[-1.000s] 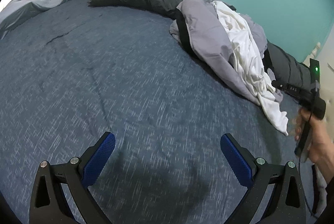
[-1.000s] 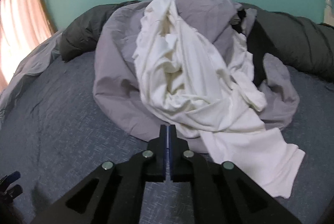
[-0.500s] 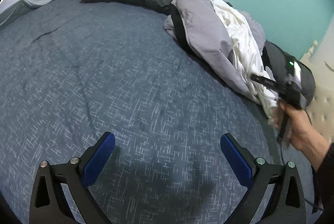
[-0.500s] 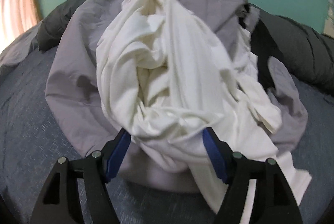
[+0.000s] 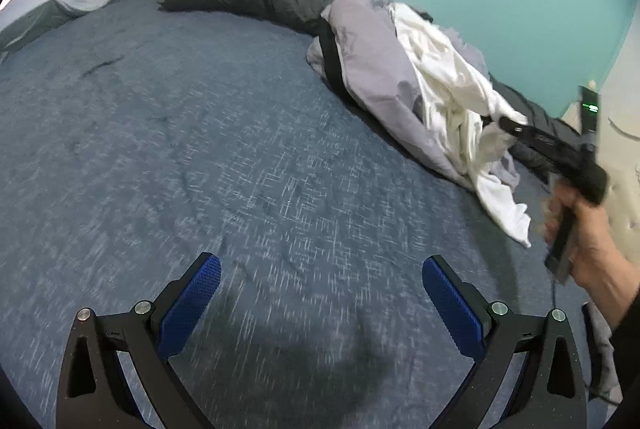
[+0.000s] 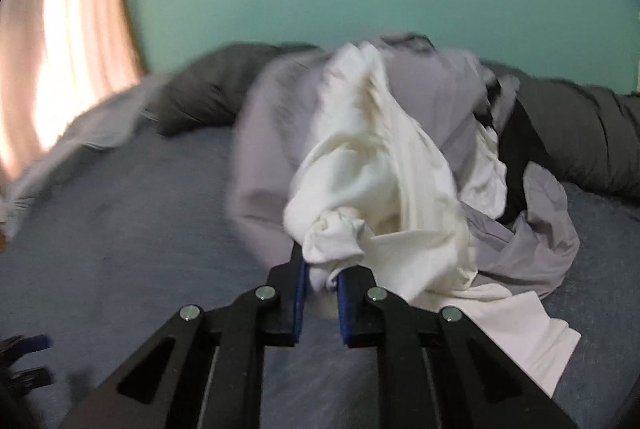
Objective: Fold clothes
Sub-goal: 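Close the right gripper on the white garment's fabric, then pull the white garment off the duvet with the right gripper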
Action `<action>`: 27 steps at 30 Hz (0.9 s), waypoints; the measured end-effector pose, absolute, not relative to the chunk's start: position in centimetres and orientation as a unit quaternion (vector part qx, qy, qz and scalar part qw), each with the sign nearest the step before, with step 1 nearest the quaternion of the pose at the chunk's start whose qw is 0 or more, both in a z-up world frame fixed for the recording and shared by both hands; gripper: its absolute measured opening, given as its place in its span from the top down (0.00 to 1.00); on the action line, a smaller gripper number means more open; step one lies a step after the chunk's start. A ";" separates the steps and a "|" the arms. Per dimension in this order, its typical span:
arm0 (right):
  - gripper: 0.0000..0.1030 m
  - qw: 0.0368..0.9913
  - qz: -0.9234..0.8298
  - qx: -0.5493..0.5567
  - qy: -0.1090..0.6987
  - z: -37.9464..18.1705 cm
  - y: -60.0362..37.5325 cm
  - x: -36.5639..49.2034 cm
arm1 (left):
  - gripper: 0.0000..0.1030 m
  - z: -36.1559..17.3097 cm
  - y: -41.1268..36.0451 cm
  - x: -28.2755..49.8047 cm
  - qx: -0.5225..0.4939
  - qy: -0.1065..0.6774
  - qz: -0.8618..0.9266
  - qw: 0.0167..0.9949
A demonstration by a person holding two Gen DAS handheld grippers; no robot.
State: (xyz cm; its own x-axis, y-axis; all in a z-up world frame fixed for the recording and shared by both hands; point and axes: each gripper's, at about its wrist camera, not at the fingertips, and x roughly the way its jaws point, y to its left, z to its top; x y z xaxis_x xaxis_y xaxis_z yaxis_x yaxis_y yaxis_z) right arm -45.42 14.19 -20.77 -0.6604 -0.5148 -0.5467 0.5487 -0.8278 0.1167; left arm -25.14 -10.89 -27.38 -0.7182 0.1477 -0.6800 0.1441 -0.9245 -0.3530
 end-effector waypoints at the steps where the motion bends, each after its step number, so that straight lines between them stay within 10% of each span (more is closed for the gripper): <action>1: 0.88 0.299 -0.909 0.288 0.028 -19.9 14.1 -43.8 | 0.00 -27.0 -11.0 -24.3 -0.373 -0.196 0.907 -0.002; 27: 0.88 0.341 -0.861 0.379 -0.001 -24.8 19.7 -10.1 | 0.00 -25.0 -12.1 -8.2 -0.358 -0.188 0.915 0.007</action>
State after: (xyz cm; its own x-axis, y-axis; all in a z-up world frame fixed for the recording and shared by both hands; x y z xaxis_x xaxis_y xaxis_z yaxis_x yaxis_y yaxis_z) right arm -10.10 19.72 -24.82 -0.4811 -0.5871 -0.6511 0.5850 -0.7681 0.2604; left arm -8.22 -12.12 -25.02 -0.7434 0.1480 -0.6522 0.1213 -0.9292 -0.3490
